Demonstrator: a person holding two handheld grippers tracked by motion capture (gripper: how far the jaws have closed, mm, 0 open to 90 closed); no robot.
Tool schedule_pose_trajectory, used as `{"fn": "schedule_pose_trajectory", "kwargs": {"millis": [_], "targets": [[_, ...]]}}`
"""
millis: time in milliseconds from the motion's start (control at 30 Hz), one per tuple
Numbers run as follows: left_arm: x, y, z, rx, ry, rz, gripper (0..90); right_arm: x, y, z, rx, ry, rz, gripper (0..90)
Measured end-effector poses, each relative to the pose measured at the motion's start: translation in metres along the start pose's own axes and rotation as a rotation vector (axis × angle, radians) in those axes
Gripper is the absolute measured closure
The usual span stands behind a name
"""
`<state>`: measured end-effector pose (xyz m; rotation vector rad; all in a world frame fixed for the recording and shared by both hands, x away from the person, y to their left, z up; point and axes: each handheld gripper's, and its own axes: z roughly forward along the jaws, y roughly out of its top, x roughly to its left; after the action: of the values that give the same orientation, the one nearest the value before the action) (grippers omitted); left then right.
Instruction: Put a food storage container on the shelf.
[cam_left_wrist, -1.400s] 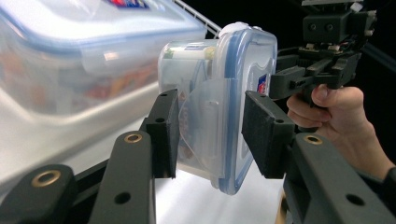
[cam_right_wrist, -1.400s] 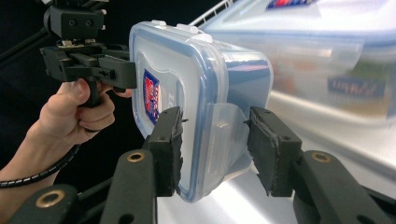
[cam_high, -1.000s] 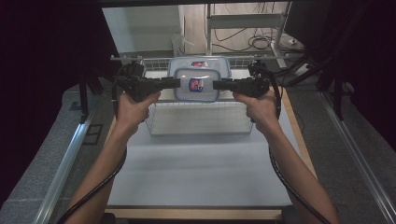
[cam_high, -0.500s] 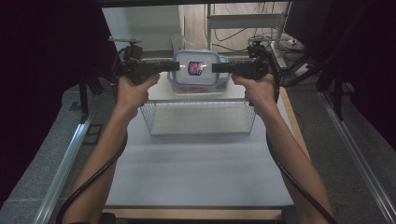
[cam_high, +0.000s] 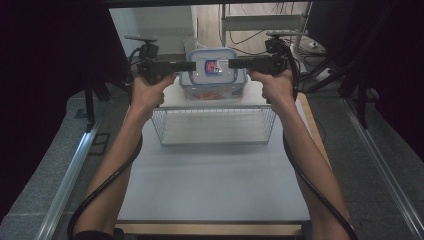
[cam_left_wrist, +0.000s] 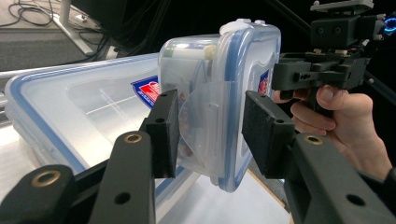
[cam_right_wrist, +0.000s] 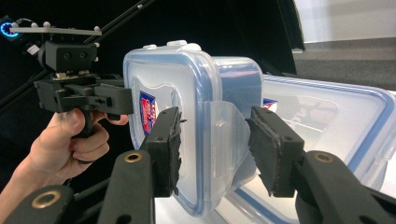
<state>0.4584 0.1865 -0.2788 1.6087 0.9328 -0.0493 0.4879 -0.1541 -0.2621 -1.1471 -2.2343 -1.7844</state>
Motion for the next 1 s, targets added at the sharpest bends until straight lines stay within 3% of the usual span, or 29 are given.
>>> {"fn": "schedule_pose_trajectory", "kwargs": {"millis": [267, 400, 500, 567, 667, 833, 1000], "targets": [[0.000, 0.002, 0.002, 0.008, 0.022, 0.009, 56.6, -0.005, 0.003, 0.004, 0.013, -0.001, 0.025, 53.3], [-0.001, 0.003, 0.005, 0.013, 0.041, 0.025, 55.3, -0.004, 0.005, 0.007, 0.010, -0.030, 0.004, 50.5], [0.000, 0.003, 0.006, 0.012, 0.045, 0.014, 54.3, -0.003, 0.006, 0.010, 0.006, -0.051, -0.005, 48.8], [-0.001, 0.004, 0.007, 0.008, 0.080, 0.017, 52.9, -0.002, 0.006, 0.012, 0.004, -0.062, -0.015, 47.7], [0.000, 0.004, 0.008, 0.019, 0.087, 0.031, 53.8, -0.002, 0.006, 0.016, 0.013, -0.083, -0.024, 44.2], [-0.002, 0.003, 0.014, 0.021, 0.108, 0.029, 48.0, -0.006, 0.004, 0.020, -0.010, -0.081, -0.010, 40.6], [-0.004, 0.002, 0.016, 0.012, 0.136, 0.046, 40.7, -0.006, 0.004, 0.023, -0.031, -0.103, -0.046, 36.9]]}}
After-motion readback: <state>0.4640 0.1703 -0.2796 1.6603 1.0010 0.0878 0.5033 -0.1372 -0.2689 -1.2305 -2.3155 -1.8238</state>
